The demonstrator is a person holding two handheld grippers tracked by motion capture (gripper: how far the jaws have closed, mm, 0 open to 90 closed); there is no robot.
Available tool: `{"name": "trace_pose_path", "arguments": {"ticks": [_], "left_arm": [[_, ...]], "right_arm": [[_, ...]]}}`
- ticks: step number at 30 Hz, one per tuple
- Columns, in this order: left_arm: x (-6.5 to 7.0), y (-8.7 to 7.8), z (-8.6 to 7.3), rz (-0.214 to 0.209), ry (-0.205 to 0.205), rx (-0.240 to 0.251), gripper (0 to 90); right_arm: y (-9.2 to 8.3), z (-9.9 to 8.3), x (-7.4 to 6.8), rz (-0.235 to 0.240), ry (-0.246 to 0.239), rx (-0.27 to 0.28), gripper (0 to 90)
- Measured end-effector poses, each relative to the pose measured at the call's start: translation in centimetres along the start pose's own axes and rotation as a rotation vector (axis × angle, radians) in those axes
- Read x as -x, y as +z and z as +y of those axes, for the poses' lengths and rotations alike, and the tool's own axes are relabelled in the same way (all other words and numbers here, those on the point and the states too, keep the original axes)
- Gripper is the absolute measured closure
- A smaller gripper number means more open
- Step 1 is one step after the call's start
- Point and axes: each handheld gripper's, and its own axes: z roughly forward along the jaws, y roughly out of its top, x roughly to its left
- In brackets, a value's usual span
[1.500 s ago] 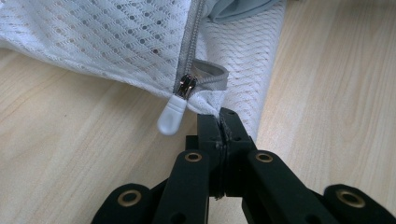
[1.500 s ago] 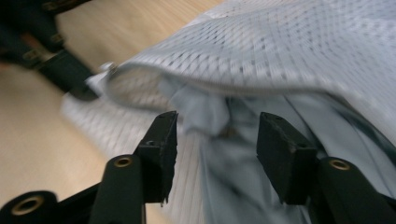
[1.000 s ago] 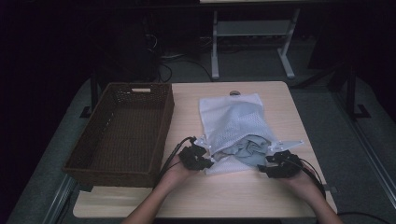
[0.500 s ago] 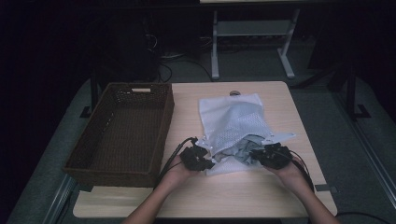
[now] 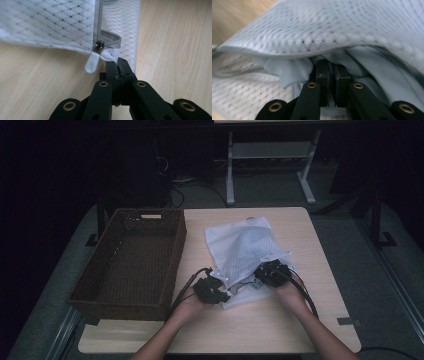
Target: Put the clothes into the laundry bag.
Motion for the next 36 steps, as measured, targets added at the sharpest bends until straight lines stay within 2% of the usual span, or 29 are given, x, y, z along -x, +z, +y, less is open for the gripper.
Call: {"name": "trace_pose_path", "arguments": {"ticks": [4, 9, 10, 11, 14, 16, 18, 19, 22, 23, 25, 27, 29, 30, 32, 35, 36], "left_arm": [[0.1, 0.1, 0.0, 0.000, 0.000, -0.009, 88.9], [-0.3, -0.2, -0.1, 0.005, -0.010, -0.008, 88.8], [-0.3, -0.3, -0.2, 0.009, -0.013, -0.011, 88.7], [-0.5, -0.4, -0.2, 0.015, -0.015, -0.014, 88.7], [-0.7, -0.7, -0.4, 0.023, -0.023, -0.015, 88.5], [-0.9, -0.8, -0.5, 0.025, -0.030, -0.019, 88.5], [-0.9, -0.8, -0.5, 0.029, -0.036, -0.019, 88.4], [-0.9, -0.8, -0.5, 0.030, -0.037, -0.018, 88.4], [-0.9, -0.8, -0.5, 0.032, -0.032, -0.021, 88.4], [-0.9, -0.8, -0.5, 0.032, -0.035, -0.023, 88.4], [-0.9, -0.7, -0.5, 0.032, -0.037, -0.024, 88.4], [-0.9, -0.7, -0.5, 0.033, -0.040, -0.028, 88.4], [-0.9, -0.7, -0.5, 0.034, -0.041, -0.029, 88.5], [-0.9, -0.7, -0.5, 0.034, -0.041, -0.028, 88.4], [-1.0, -0.8, -0.5, 0.034, -0.042, -0.027, 88.5], [-1.0, -0.8, -0.5, 0.039, -0.041, -0.027, 88.5], [-1.0, -0.8, -0.5, 0.042, -0.038, -0.029, 88.5]], "right_arm": [[0.6, 0.7, 0.3, -0.025, 0.010, 0.003, 84.3], [1.3, 0.8, 0.4, -0.016, 0.030, 0.024, 83.1], [1.0, 0.7, 0.5, 0.026, 0.032, 0.046, 71.3], [1.0, 0.7, 0.5, 0.026, 0.032, 0.046, 71.3], [-1.0, 0.6, 0.8, 0.089, 0.024, 0.095, 52.8], [-2.4, 0.4, 1.2, 0.099, 0.024, 0.123, 47.6], [-3.8, 0.0, 2.0, 0.093, 0.028, 0.129, 42.5], [-4.2, -0.3, 2.5, 0.074, 0.024, 0.127, 40.8], [-4.9, -1.7, 4.3, 0.009, 0.032, 0.071, 35.9], [-5.0, -2.9, 5.4, -0.024, 0.050, 0.038, 36.0], [-5.0, -3.4, 5.9, -0.029, 0.063, 0.029, 36.1], [-4.6, -4.6, 7.1, -0.051, 0.084, -0.023, 36.9], [-4.1, -5.1, 7.8, -0.047, 0.108, -0.035, 40.1], [-3.6, -5.4, 8.2, -0.026, 0.123, -0.053, 45.6], [-3.3, -5.5, 8.2, -0.025, 0.118, -0.068, 47.7], [-3.2, -5.4, 8.1, -0.034, 0.115, -0.072, 66.8], [-3.3, -5.4, 8.1, -0.027, 0.110, -0.071, 82.7]]}}
